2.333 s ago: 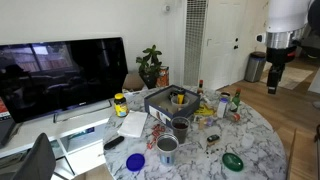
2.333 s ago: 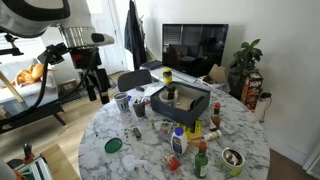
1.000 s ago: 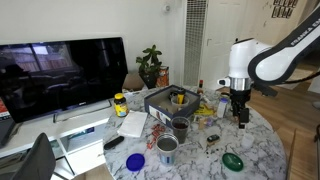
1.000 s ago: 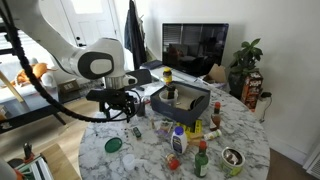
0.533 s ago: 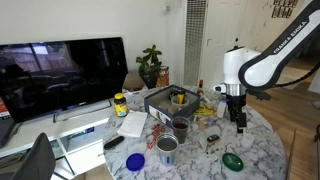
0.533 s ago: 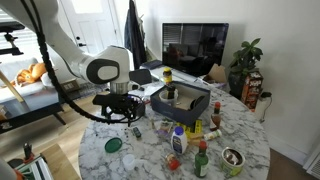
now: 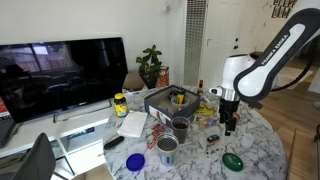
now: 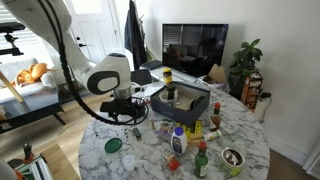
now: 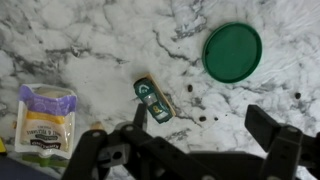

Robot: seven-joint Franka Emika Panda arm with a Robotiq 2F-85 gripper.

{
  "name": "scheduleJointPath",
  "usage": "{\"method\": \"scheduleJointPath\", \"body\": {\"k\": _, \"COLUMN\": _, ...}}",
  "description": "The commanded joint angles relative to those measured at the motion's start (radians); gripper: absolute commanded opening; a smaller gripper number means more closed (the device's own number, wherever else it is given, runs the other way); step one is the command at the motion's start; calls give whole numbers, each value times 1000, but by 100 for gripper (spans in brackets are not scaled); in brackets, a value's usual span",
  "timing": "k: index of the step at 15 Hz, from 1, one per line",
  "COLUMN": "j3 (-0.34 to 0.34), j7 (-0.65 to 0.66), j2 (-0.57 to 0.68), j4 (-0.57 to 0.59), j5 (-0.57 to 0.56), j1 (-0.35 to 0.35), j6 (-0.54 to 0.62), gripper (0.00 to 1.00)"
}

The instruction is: Place the toy car on two stacked blocks

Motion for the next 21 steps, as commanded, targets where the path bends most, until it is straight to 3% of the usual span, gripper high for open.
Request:
{"method": "scheduleJointPath", "body": {"k": 1, "j3": 81, "j7": -123, "j2": 91, "j4": 10, "j5": 72, "j1": -72, "j6": 107, "gripper": 100}}
{"method": "scheduleJointPath", "body": {"k": 4, "j3": 162, "j7": -203, "j2": 156, "j4": 28, "j5": 89, "j1": -147, "j6": 171, "gripper": 100}}
{"method": "scheduleJointPath", "body": {"k": 9, "j3": 244, "j7": -245, "j2": 247, "j4": 62, "j5": 25, "j1": -259, "j6": 228, "gripper": 100}}
{"method": "scheduleJointPath", "body": {"k": 17, "j3": 284, "j7": -247, "j2": 334, "j4": 128, "j5": -75, "j1": -353, "j6": 230, "gripper": 100}}
{"method": "scheduleJointPath", "body": {"k": 20, "j3": 274, "j7": -237, "j2": 354, "j4": 146, "j5": -115, "j1": -357, "j6": 223, "gripper": 93}}
{"method": "scheduleJointPath", "body": {"k": 21, "j3": 271, "j7": -234, "j2": 359, "j4": 150, "j5": -125, "j1": -358, "j6": 221, "gripper": 83}}
